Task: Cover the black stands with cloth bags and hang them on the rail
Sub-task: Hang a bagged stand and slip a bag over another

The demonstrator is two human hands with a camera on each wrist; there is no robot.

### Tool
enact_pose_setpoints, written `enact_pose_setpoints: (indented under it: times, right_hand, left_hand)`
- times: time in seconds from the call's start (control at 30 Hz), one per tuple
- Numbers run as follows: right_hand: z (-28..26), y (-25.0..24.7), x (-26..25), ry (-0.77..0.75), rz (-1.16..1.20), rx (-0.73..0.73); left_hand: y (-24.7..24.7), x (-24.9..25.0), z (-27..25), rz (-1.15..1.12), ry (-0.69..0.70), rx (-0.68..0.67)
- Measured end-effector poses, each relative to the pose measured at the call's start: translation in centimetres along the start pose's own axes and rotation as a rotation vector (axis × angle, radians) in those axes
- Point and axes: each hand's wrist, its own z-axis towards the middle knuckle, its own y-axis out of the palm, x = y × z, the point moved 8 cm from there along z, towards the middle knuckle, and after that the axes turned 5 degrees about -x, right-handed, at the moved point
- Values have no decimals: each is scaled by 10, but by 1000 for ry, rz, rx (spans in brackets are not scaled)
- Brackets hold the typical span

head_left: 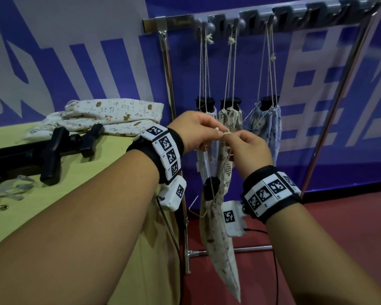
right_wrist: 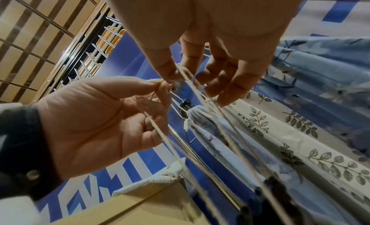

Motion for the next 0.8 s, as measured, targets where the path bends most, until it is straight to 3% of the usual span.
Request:
enact_pose_setpoints:
  times: [0.07,0.2,0.37,0.53,0.8]
  right_hand:
    - [-3,-4,-2,16,46,8]
    - [-12,-7,-13,115,354,-90]
    - [-13,-37,-44,99,331,-106]
    - [-6,-73,-84,36,291,-106]
    - [27,-155,-143,-90,194,9]
  left_hand:
    - [-2,3,0,8,13,38]
    - [11,22,-4,-27,54,-3]
    - [30,56,-2,0,82,-24]
    - [46,106,10,-25,90,37]
    - [78,178,49,-22,154,123]
